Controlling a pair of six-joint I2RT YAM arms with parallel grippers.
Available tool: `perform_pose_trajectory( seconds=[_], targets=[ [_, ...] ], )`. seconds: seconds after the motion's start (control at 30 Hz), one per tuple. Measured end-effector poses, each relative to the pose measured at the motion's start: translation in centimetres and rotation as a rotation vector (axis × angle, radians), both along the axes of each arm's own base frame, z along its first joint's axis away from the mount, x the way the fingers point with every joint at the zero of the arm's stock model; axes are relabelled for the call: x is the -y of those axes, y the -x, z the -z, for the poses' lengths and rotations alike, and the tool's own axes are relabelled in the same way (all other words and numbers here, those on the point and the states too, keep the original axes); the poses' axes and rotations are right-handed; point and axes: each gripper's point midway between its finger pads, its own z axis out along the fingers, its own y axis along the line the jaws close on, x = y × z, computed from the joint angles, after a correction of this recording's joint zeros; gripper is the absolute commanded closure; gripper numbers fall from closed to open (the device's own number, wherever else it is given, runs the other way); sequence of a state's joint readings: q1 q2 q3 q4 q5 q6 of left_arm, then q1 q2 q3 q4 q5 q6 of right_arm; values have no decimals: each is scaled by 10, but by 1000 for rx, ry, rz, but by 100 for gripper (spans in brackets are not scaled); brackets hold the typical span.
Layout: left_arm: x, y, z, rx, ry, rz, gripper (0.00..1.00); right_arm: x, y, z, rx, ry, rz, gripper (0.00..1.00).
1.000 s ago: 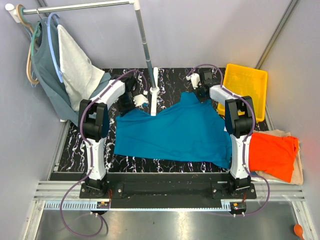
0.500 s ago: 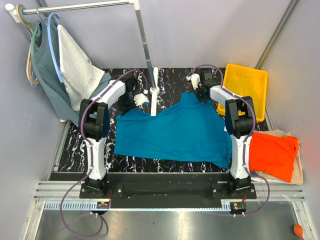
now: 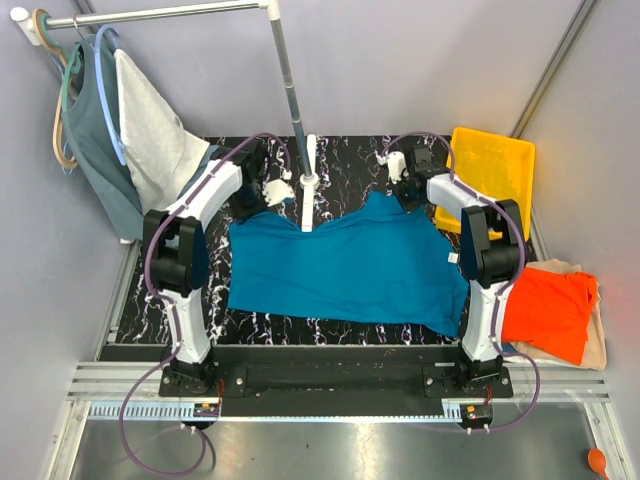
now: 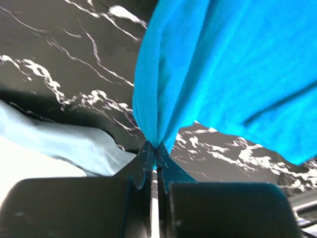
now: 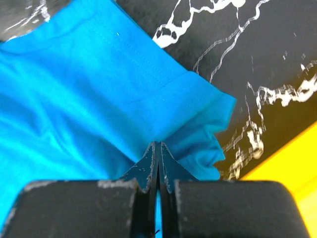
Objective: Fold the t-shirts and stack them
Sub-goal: Flatten the tshirt out
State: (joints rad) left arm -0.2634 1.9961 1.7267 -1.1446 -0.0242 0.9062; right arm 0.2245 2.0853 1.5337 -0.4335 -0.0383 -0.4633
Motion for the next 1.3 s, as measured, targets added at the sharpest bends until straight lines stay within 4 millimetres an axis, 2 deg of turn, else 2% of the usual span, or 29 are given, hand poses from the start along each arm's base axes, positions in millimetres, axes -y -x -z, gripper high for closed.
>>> perform_pose_trajectory(
  seconds=[0.13, 0.3, 0.63, 0.77, 1.07, 1.3],
  targets=[
    [1, 15, -4, -7, -3, 3, 100, -1, 10, -20, 21, -20, 5, 100],
    [2, 28, 2, -32, -13, 8, 100, -2, 13, -37, 50, -33, 13, 100],
    [-3, 46, -7, -16, -9, -4, 100, 3, 25, -38, 37, -27, 29, 100],
    [-3, 53, -5, -23, -10, -6, 100, 5, 26, -36, 34, -17, 36, 100],
    [1, 58, -2, -32, -13, -1, 100, 5, 1, -30, 56, 3, 60, 100],
    [0, 52, -11, 2, -18, -3, 100, 2, -19, -50, 118, -7, 67, 100]
  ],
)
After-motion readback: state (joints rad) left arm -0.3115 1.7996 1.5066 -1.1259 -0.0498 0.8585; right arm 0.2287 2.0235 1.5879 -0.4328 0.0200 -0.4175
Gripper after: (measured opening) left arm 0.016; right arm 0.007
